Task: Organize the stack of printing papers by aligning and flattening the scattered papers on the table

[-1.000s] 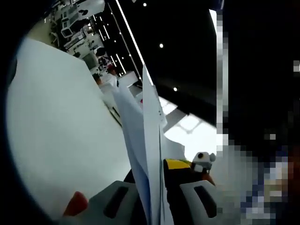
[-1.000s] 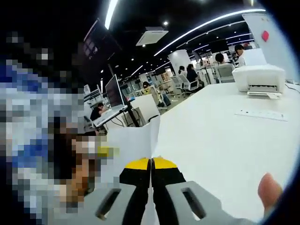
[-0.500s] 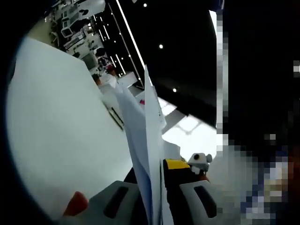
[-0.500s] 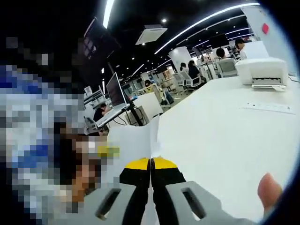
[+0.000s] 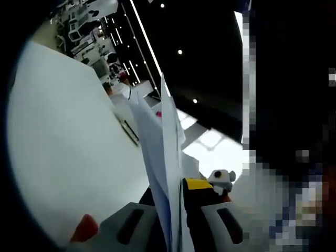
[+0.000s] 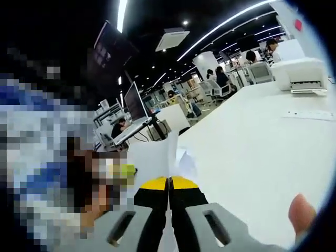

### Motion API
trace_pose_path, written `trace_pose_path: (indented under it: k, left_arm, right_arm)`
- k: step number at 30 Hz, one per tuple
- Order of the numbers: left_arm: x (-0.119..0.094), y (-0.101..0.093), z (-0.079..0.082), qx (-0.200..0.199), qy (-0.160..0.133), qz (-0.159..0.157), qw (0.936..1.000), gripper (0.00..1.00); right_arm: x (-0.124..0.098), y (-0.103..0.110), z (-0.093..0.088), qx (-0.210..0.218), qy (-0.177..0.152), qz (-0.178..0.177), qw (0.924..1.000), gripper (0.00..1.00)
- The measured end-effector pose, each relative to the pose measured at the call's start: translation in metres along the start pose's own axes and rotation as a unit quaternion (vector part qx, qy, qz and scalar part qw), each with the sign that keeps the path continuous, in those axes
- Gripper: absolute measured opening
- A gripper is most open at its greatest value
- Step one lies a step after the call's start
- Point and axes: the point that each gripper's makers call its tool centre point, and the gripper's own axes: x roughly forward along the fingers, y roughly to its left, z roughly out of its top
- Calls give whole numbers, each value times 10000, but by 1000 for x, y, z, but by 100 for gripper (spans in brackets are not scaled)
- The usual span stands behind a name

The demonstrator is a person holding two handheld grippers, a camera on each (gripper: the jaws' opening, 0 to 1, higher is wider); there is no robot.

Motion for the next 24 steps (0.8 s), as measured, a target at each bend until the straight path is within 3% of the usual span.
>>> trace_pose_path:
  k: [15, 24]
  left_arm:
    - [-1, -1, 0, 20, 15, 1, 10000, 9]
    - [-2, 0, 1, 23, 23, -1, 10000, 9]
  right_arm:
    - [24, 17, -4, -89, 164, 193, 9996, 0]
    - [24, 15, 2, -40, 123, 226, 9997, 0]
